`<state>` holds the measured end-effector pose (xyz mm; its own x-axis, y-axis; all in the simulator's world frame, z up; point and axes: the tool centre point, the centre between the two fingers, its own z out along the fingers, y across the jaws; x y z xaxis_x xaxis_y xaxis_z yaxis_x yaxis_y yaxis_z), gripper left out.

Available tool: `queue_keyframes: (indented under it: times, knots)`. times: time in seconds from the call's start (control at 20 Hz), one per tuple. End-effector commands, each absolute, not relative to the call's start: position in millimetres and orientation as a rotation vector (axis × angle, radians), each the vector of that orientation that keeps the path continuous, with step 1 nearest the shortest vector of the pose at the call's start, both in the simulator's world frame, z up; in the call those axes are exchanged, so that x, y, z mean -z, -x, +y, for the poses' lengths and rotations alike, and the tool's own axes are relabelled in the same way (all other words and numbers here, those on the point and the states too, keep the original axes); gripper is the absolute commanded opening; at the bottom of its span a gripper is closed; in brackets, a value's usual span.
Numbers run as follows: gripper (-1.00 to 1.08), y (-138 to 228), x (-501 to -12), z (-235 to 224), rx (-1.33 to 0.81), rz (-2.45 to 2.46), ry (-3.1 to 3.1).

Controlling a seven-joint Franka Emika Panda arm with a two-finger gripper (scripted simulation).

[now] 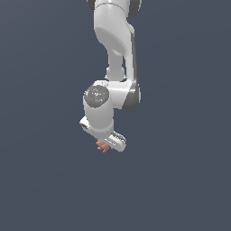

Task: Pick up the object and move it to a goal position.

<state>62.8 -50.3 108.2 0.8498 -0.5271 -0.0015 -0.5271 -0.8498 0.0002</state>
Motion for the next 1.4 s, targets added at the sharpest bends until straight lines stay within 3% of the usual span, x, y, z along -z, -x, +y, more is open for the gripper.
queue_keyframes:
  times: [0.0, 0.95, 1.35]
  knots:
    - [-1.00, -61.7, -133.0, -63.6, -0.001, 0.862, 3.021]
    - [-1.00, -55.8, -329.6, -168.4, -0.001, 0.862, 3.021]
    - [-1.00, -56.4, -389.5, -200.7, 0.000, 0.861, 3.021]
